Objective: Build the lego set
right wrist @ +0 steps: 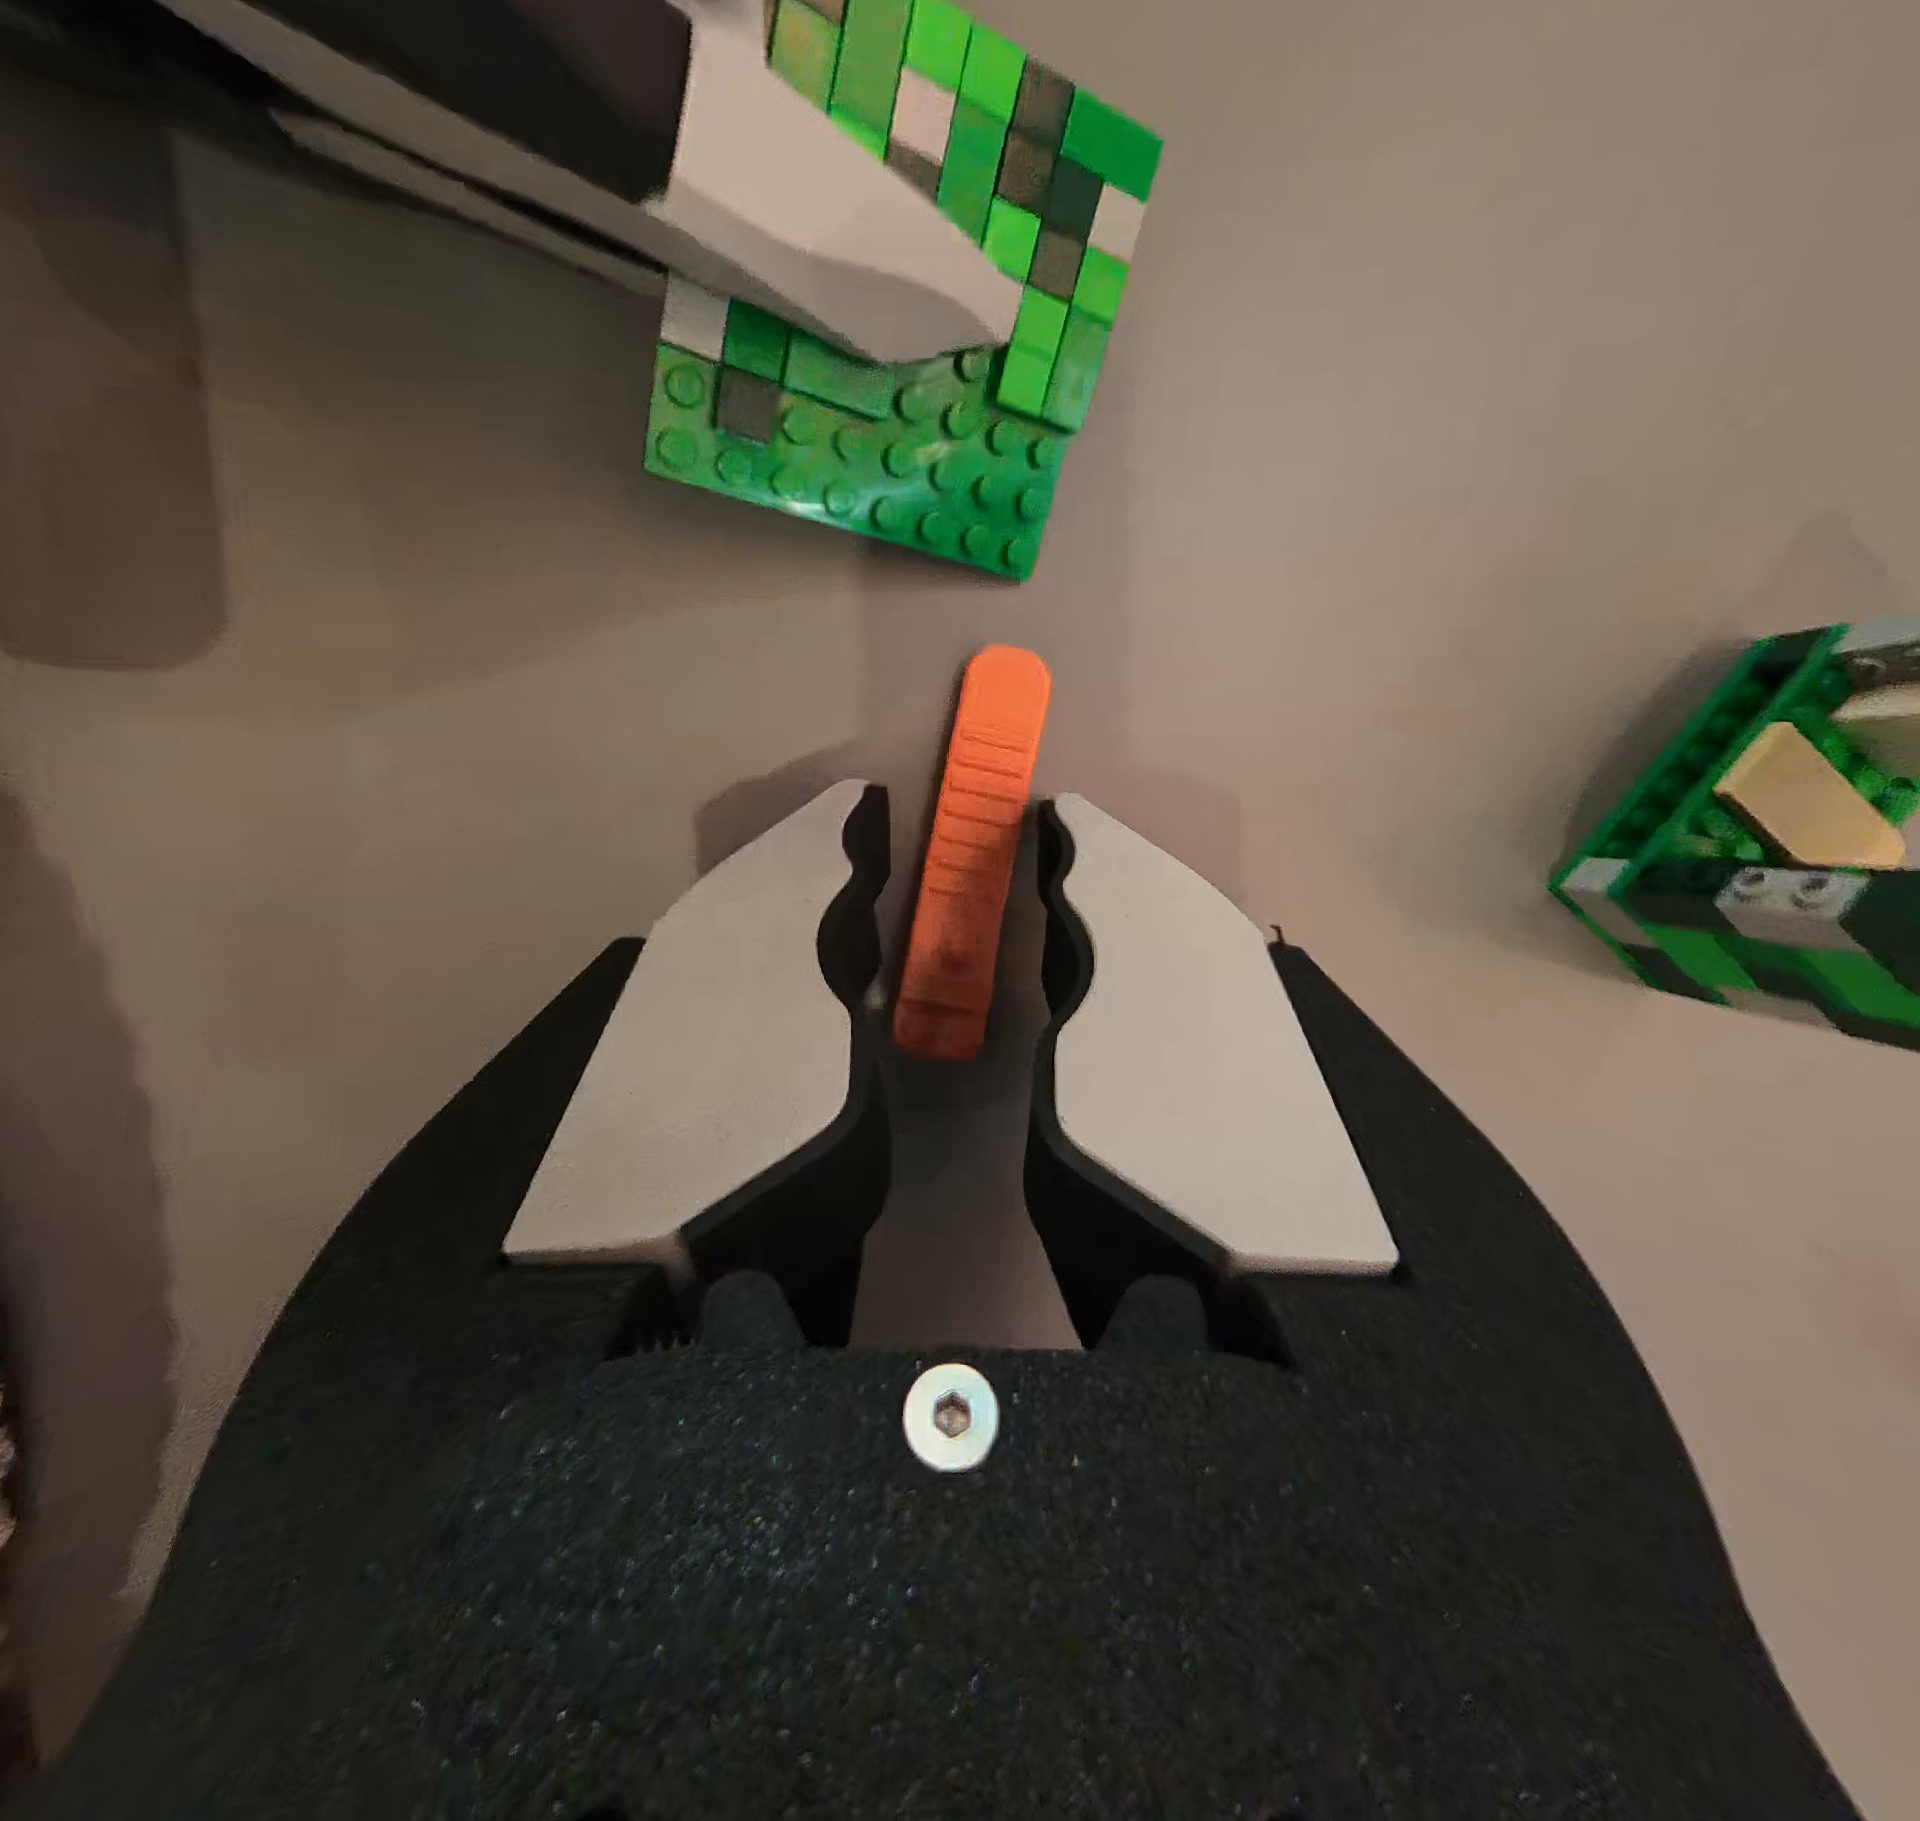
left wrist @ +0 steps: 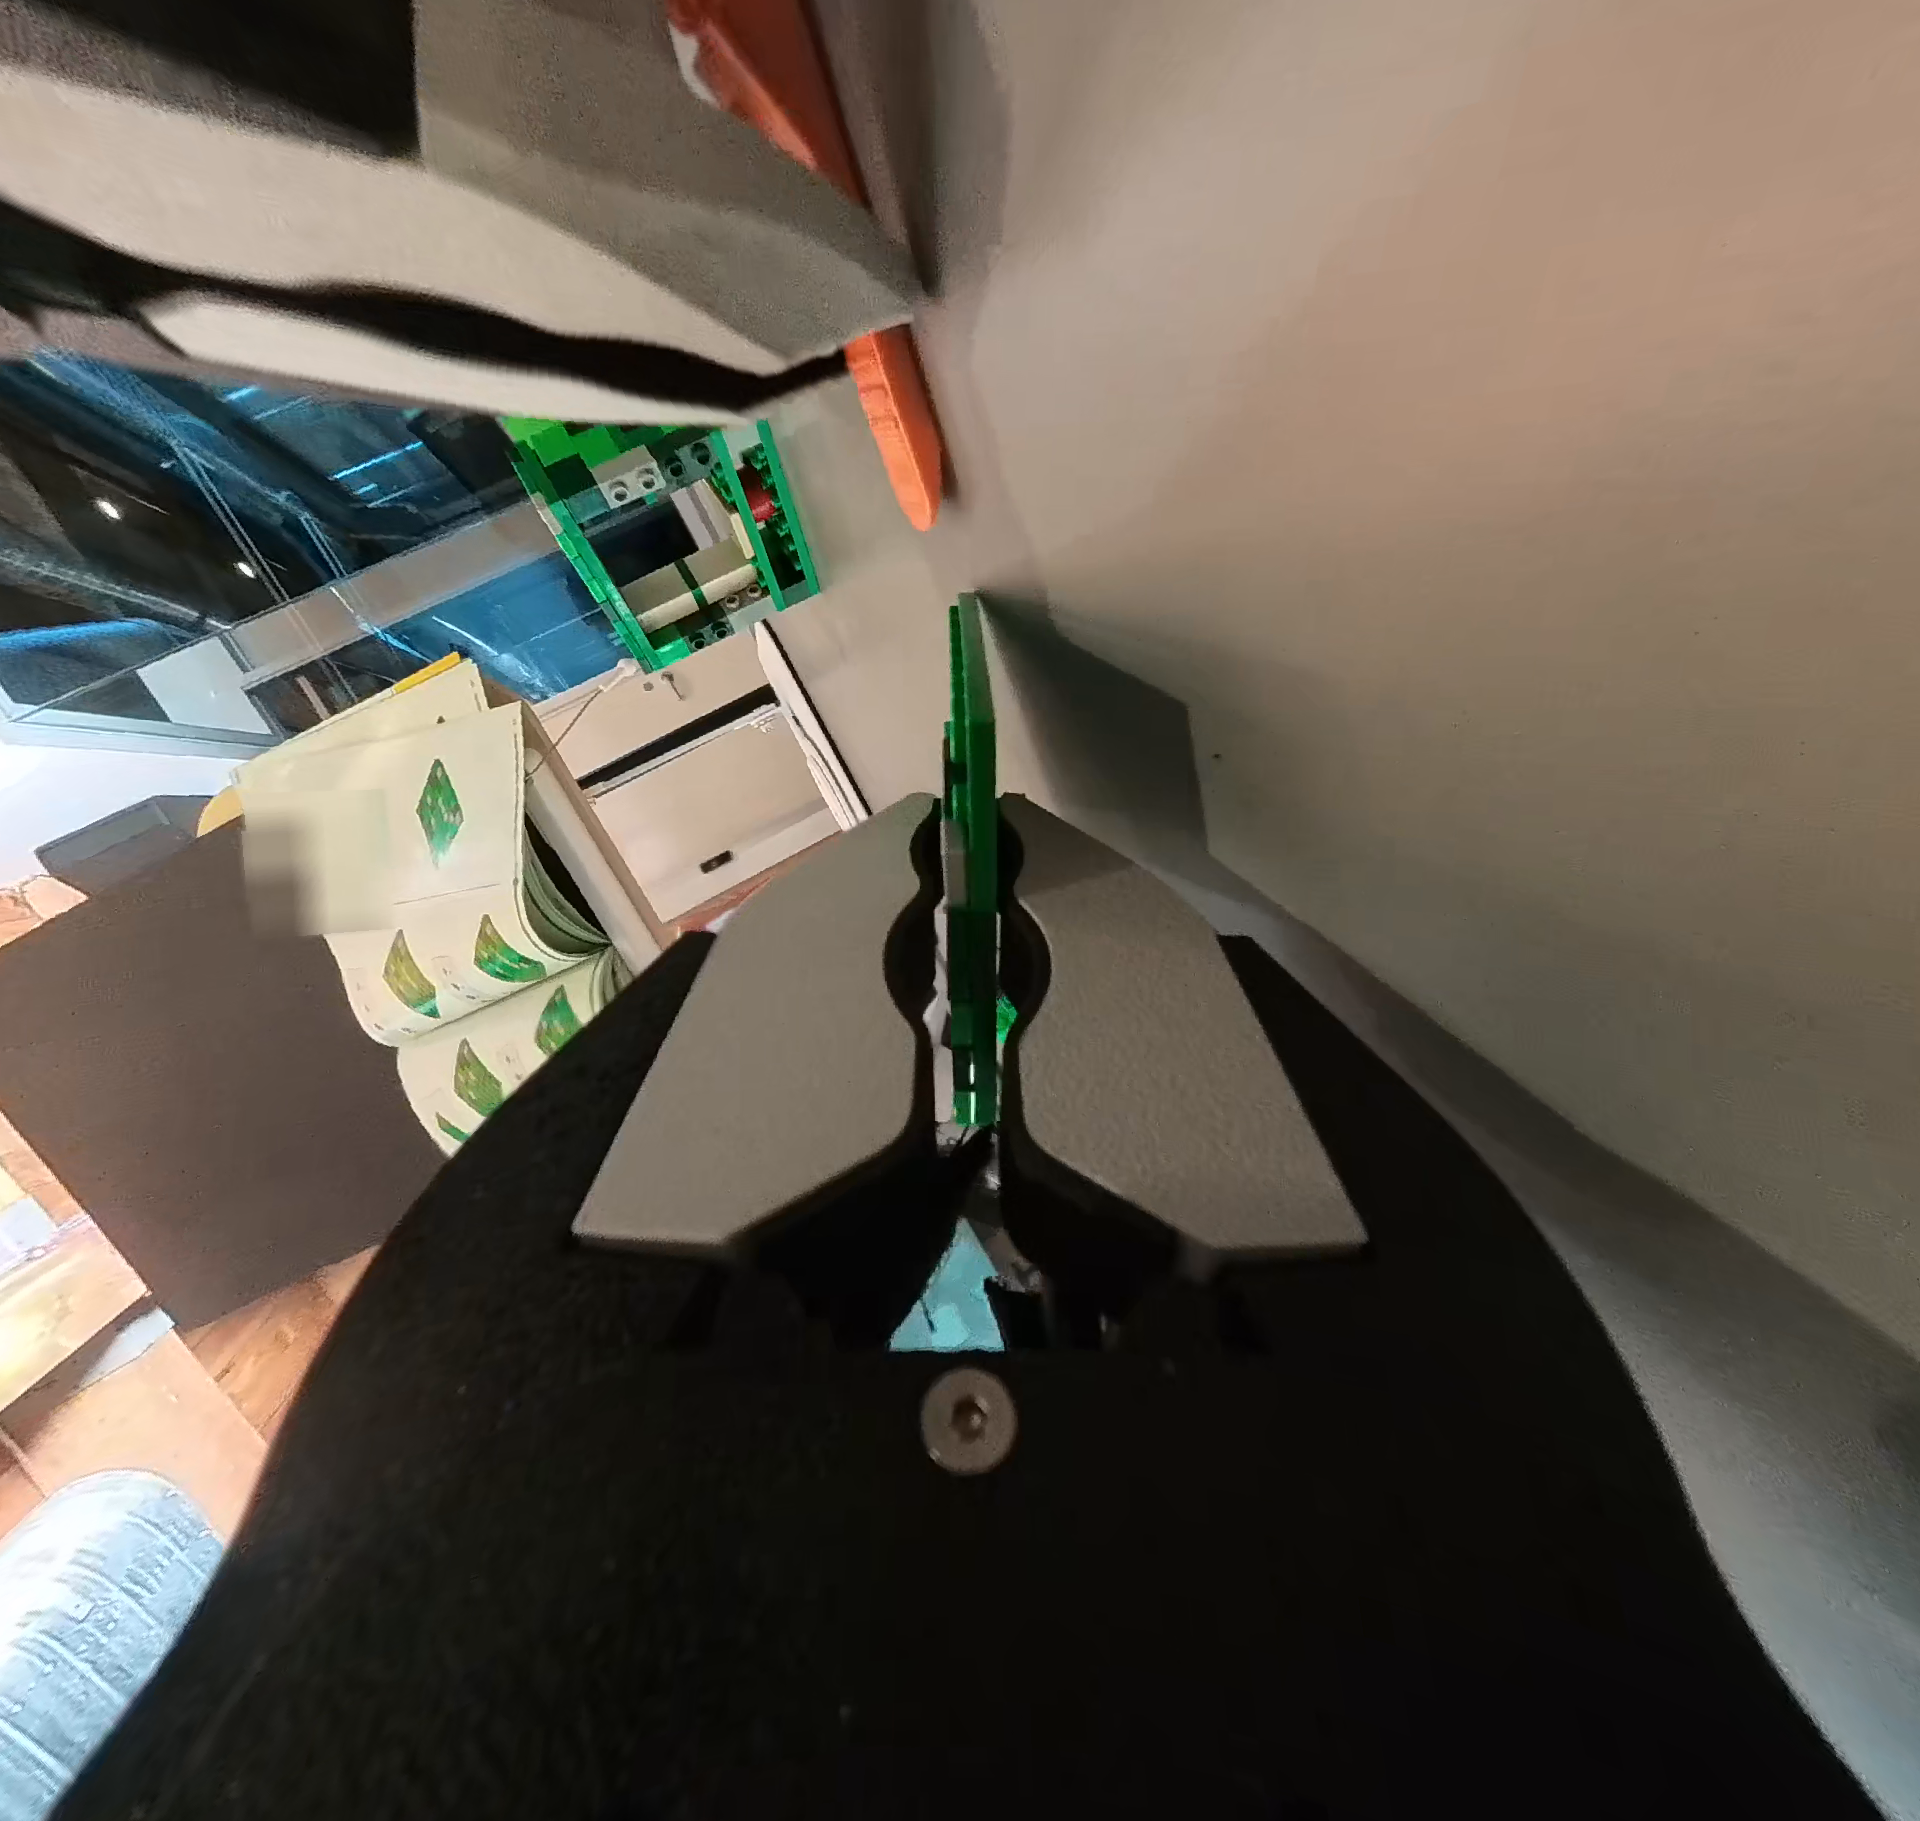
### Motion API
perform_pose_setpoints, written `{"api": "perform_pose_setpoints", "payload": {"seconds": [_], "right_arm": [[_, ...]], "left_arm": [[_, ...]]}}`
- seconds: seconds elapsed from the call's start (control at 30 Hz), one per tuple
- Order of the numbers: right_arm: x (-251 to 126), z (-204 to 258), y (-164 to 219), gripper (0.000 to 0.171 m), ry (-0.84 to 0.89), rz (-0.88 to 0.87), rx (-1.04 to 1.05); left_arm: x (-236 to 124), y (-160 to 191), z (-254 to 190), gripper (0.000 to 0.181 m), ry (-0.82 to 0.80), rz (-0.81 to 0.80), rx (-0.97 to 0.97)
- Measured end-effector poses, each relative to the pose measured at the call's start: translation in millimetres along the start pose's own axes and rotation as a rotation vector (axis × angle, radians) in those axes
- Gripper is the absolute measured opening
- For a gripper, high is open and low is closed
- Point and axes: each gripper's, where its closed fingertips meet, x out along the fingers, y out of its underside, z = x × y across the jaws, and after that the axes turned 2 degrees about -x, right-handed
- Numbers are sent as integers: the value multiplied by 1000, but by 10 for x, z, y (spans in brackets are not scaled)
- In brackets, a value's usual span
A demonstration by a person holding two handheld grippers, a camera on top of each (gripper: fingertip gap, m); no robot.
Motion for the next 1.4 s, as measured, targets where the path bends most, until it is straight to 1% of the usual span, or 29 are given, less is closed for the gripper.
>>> {"api": "perform_pose_setpoints", "payload": {"seconds": [0.03,0.07,0.1,0.17,0.2,0.33,0.5,0.67,0.77,0.97,1.07,1.13,1.4], "right_arm": [[9,8,-10,25,-24,16,2],[16,34,-20,17,-59,29,7],[19,33,-27,15,-73,40,-1],[16,32,-29,15,-109,79,2],[16,11,-58,15,-116,72,7],[-10,27,-239,15,-227,-15,122],[32,118,-273,15,-337,-12,195],[22,132,-299,15,-391,17,223],[16,130,-280,15,-411,66,231],[13,142,-259,14,-412,182,170],[19,141,-267,14,-398,197,144],[26,134,-281,14,-385,169,155],[61,101,-336,14,-317,-42,273]], "left_arm": [[-1,-2,1,6,-2,-1,2],[-2,-4,4,6,-5,-3,5],[-4,-9,6,6,-9,-8,8],[-10,-23,10,5,-17,-21,19],[-14,-31,14,5,-25,-27,30],[-37,-52,34,6,-68,-38,113],[-58,-80,56,6,-111,-28,209],[-76,-106,69,5,-138,-24,270],[-78,-120,71,5,-141,-28,272],[-81,-142,60,6,-127,-20,272],[-87,-140,52,6,-120,-10,269],[-87,-130,47,5,-115,-3,269],[-50,-74,24,6,-79,36,222]]}}
